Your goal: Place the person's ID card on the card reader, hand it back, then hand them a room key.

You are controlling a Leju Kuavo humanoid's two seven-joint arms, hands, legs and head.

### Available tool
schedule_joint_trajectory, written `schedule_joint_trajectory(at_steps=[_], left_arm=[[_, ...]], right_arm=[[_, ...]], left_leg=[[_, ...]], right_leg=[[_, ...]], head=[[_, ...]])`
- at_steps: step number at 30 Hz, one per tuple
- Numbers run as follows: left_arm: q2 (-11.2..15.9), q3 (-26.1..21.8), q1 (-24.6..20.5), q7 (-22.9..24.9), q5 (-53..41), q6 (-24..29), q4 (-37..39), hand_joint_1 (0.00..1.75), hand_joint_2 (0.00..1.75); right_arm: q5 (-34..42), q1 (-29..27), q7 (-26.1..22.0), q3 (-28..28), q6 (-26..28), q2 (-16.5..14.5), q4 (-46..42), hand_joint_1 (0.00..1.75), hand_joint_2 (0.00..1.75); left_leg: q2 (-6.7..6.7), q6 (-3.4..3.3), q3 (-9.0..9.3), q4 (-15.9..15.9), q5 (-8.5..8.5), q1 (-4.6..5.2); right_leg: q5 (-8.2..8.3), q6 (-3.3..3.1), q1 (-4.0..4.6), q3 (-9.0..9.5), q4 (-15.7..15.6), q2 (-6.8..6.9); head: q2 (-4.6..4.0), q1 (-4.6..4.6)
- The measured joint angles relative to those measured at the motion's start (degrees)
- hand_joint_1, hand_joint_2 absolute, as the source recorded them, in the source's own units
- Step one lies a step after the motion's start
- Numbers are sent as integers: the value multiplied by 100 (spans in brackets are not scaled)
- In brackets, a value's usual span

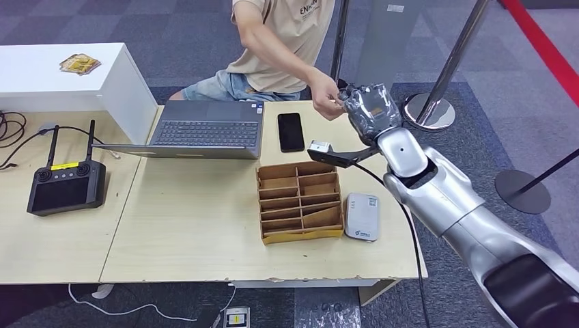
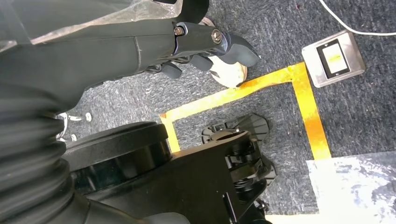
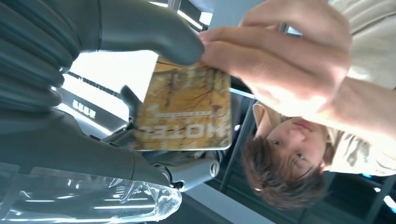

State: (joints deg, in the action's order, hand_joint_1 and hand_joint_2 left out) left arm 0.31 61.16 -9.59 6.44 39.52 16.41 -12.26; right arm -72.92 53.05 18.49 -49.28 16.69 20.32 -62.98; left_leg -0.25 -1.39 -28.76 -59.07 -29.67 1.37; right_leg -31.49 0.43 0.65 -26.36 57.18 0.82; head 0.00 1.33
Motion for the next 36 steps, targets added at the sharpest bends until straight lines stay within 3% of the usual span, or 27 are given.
schedule_joint_trajectory(at_steps=[1, 5, 12, 22, 28, 36], left_arm=[[1, 0, 0, 1, -2, -1, 3, 0, 175], [7, 2, 3, 3, -21, -11, 11, 0, 175], [38, 2, 7, 3, -52, -11, 21, 0, 175], [95, 2, 120, -69, -27, 26, 42, 0, 175], [110, 2, 254, -141, 54, 95, 50, 0, 175], [142, -26, 367, -192, 311, 200, 61, 0, 175]], right_arm=[[25, -5, 20, 21, 27, 6, -1, 0, 175], [214, -70, 111, 158, 226, 29, -29, 0, 0], [602, -443, 259, 535, 686, 132, -514, 0, 0], [1391, -1588, 368, 1412, 1422, 305, -2212, 0, 0], [2573, -2499, -51, 1818, 1738, 297, -3364, 0, 0], [4416, -3703, -829, 2151, 1676, 295, -5009, 0, 0]], left_leg=[[0, 0, 0, 0, 0, 0], [0, 0, 1, -1, 0, 0], [-1, 0, 1, -2, 0, 0], [-1, 0, 2, -2, -1, 0], [-1, -1, 4, -1, -2, 0], [-1, -3, 5, 2, -5, -1]], right_leg=[[0, 0, 0, 0, 0, 0], [0, 0, 0, 0, 0, 0], [0, 0, 0, 1, 0, 0], [-7, 0, -1, 2, -2, 0], [-12, -3, 0, 4, -3, 0], [-19, -3, 1, 5, -5, 0]], head=[[0, 0], [0, 0], [0, 0], [0, -1], [0, -1], [-1, -1]])
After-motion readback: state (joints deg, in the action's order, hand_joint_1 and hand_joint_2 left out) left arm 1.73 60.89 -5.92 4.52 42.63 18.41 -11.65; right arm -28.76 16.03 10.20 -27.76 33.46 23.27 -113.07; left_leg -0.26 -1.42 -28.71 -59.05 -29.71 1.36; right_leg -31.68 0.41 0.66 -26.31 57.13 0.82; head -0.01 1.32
